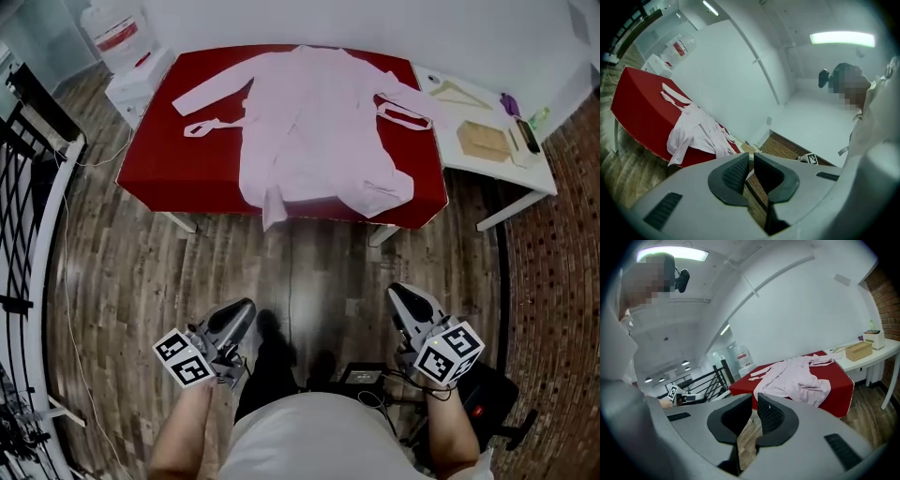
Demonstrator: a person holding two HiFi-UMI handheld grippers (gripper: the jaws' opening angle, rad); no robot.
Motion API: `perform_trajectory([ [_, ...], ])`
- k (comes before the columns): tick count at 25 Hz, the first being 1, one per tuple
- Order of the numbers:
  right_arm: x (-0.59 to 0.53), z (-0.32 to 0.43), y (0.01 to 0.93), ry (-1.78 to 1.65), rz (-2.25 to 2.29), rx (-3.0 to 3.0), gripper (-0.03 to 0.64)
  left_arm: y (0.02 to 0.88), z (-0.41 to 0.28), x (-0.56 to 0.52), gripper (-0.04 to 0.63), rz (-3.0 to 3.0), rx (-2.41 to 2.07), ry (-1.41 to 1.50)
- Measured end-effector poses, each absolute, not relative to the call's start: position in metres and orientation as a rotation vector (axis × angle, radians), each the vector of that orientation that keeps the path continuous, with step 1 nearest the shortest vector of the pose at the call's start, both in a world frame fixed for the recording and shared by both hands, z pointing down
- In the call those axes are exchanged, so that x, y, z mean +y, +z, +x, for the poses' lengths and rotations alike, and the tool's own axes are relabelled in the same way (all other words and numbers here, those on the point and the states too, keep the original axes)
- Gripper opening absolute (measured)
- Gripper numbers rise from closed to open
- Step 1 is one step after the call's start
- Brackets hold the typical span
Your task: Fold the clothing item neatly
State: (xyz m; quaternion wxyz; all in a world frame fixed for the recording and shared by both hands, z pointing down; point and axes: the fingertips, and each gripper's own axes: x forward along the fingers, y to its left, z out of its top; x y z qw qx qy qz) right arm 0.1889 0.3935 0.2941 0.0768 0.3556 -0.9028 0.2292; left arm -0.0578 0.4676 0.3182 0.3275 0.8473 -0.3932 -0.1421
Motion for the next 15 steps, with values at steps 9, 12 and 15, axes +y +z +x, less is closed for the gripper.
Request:
perform_trajectory([
  [9, 0.335, 0.134, 0.331, 0.897, 1.246, -2.613, 0.015, 0.351, -0.101, 0.389, 0.039, 2.161, -0.961, -0.336],
  [12, 0.325, 0.111, 0.345, 0.933, 1.287, -2.574, 0.015, 0.363, -0.111, 0.37, 0.041, 2.151, -0.922, -0.31],
  [15, 0.313, 0.096, 0.355, 0.943, 1.343, -2.541, 0.015, 0.374, -0.113, 0.353, 0.041, 2.15, -0.87, -0.277],
])
